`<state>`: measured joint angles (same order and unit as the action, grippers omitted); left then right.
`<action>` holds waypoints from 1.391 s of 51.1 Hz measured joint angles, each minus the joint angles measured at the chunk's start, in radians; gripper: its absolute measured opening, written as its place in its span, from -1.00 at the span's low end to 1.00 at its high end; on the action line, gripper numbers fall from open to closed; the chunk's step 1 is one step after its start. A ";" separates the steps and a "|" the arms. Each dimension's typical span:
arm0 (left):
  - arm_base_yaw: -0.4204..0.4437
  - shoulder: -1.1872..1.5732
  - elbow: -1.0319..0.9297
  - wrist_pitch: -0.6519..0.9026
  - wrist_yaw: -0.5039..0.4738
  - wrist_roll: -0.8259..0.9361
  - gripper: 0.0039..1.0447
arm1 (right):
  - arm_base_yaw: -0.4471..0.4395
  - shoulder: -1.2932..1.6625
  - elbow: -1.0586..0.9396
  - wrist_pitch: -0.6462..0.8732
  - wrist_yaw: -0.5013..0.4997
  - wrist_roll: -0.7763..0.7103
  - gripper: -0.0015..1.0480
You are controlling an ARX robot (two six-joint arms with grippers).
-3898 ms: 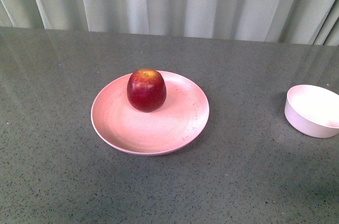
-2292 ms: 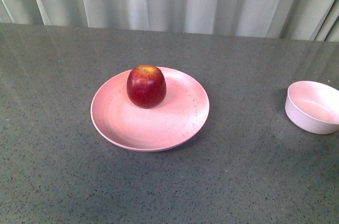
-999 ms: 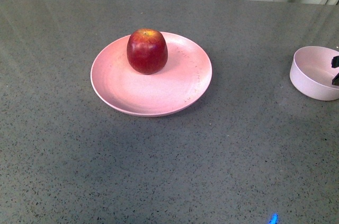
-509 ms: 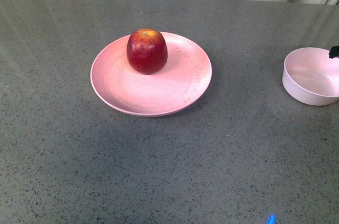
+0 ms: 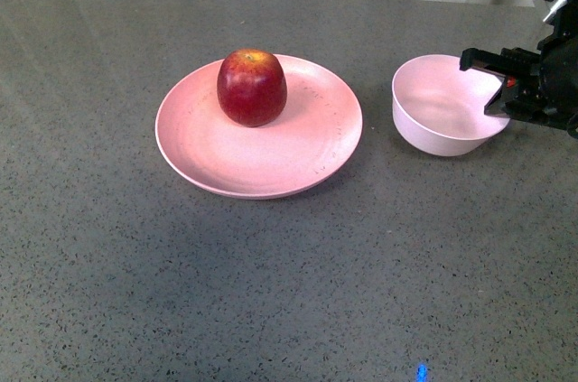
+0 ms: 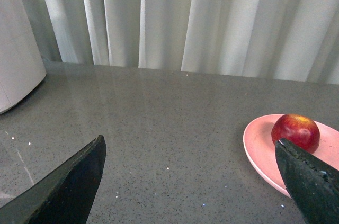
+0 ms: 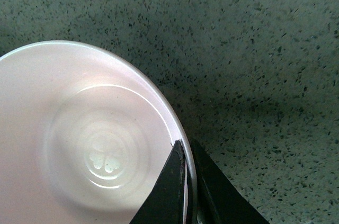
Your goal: Move apple from plate to bowl
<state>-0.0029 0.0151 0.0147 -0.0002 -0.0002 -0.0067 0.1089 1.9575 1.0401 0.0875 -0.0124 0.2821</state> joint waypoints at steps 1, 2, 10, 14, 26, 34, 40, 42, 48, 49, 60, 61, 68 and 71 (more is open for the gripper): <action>0.000 0.000 0.000 0.000 0.000 0.000 0.83 | 0.003 0.005 0.000 0.000 0.003 0.004 -0.97; 0.000 0.000 0.000 0.000 0.000 0.000 0.83 | 0.006 0.009 0.000 0.000 0.006 0.006 -0.97; 0.000 0.000 0.000 0.000 0.000 0.000 0.83 | 0.011 0.040 0.000 0.000 0.020 0.018 -0.97; 0.000 0.000 0.000 0.000 0.000 0.000 0.83 | 0.010 0.051 0.000 0.000 0.023 0.021 -0.97; 0.000 0.000 0.000 0.000 0.000 0.000 0.83 | 0.005 0.056 -0.002 0.003 0.024 0.036 -0.95; 0.000 0.000 0.000 0.000 0.000 0.000 0.83 | 0.000 0.051 -0.019 0.041 0.003 0.044 -0.50; 0.000 0.000 0.000 0.000 0.000 0.000 0.83 | -0.016 0.008 -0.049 0.084 -0.035 0.058 -0.03; 0.000 0.000 0.000 0.000 0.000 0.000 0.83 | -0.022 -0.014 -0.060 0.099 -0.046 0.058 0.10; 0.000 0.000 0.000 0.000 0.000 0.000 0.83 | -0.048 -0.134 -0.127 0.161 -0.059 0.033 0.57; 0.000 0.000 0.000 0.000 0.000 0.000 0.83 | -0.053 -0.157 -0.141 0.171 -0.059 0.025 0.64; 0.000 0.000 0.000 0.000 0.000 0.000 0.83 | -0.105 -0.442 -0.359 0.288 -0.081 -0.037 0.81; 0.000 0.000 0.000 0.000 0.000 0.000 0.83 | -0.106 -0.463 -0.397 0.357 -0.059 -0.062 0.75; 0.000 0.000 0.000 0.000 0.000 0.000 0.83 | -0.109 -0.594 -0.640 0.797 0.008 -0.201 0.36; 0.000 0.000 0.000 0.000 0.000 0.000 0.83 | -0.109 -0.660 -0.722 0.887 0.008 -0.239 0.09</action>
<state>-0.0029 0.0151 0.0147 -0.0002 0.0002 -0.0067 0.0002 1.2972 0.3180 0.9749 -0.0040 0.0429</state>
